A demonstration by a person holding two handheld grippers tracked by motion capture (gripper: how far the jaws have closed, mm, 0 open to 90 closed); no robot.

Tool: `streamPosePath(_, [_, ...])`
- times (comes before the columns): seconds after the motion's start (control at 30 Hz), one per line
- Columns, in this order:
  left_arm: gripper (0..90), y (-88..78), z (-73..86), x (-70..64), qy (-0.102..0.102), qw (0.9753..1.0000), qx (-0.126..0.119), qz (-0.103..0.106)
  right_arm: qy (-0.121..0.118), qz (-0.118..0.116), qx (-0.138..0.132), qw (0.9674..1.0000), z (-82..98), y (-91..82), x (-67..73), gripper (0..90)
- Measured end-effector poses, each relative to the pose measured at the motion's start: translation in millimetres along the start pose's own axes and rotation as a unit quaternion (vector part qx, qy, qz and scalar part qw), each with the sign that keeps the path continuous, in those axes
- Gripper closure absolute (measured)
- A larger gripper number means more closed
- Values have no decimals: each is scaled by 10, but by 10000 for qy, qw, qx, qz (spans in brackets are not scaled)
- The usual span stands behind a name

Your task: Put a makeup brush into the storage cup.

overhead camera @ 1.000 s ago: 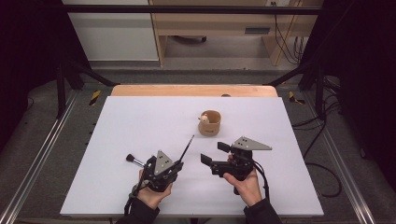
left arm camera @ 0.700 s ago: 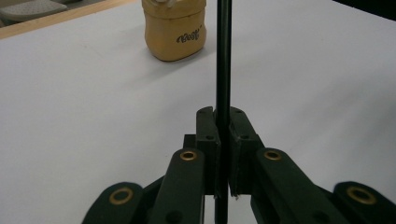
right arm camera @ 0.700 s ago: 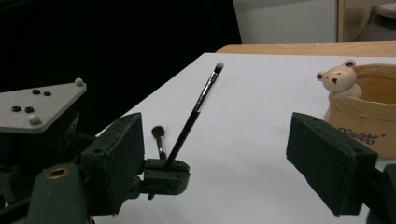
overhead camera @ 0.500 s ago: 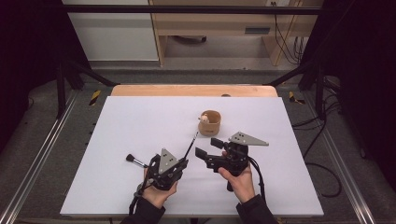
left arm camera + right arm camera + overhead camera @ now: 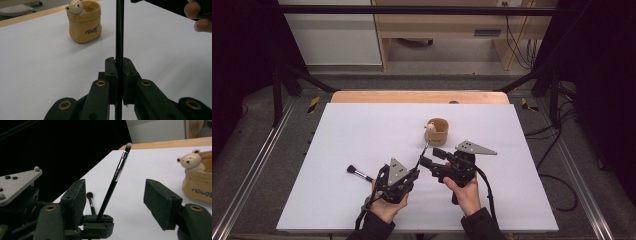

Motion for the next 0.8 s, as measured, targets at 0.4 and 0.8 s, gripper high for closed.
streamPosePath(0.4, [846,12,-9,-39,-12,10000,-62,37,170,-164,-38,9997,46,80,-19,571])
streamPosePath(0.8, [846,26,8,-72,23,10000,-49,55,352,-314,-11,9989,74,99,-38,738])
Point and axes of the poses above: each handheld gripper's, and its own axes: y roughly forward along the jaws, z roughly out of its underside, x roughly to its left, the point moved 1 cm from there along y, roughly forward along the jaws
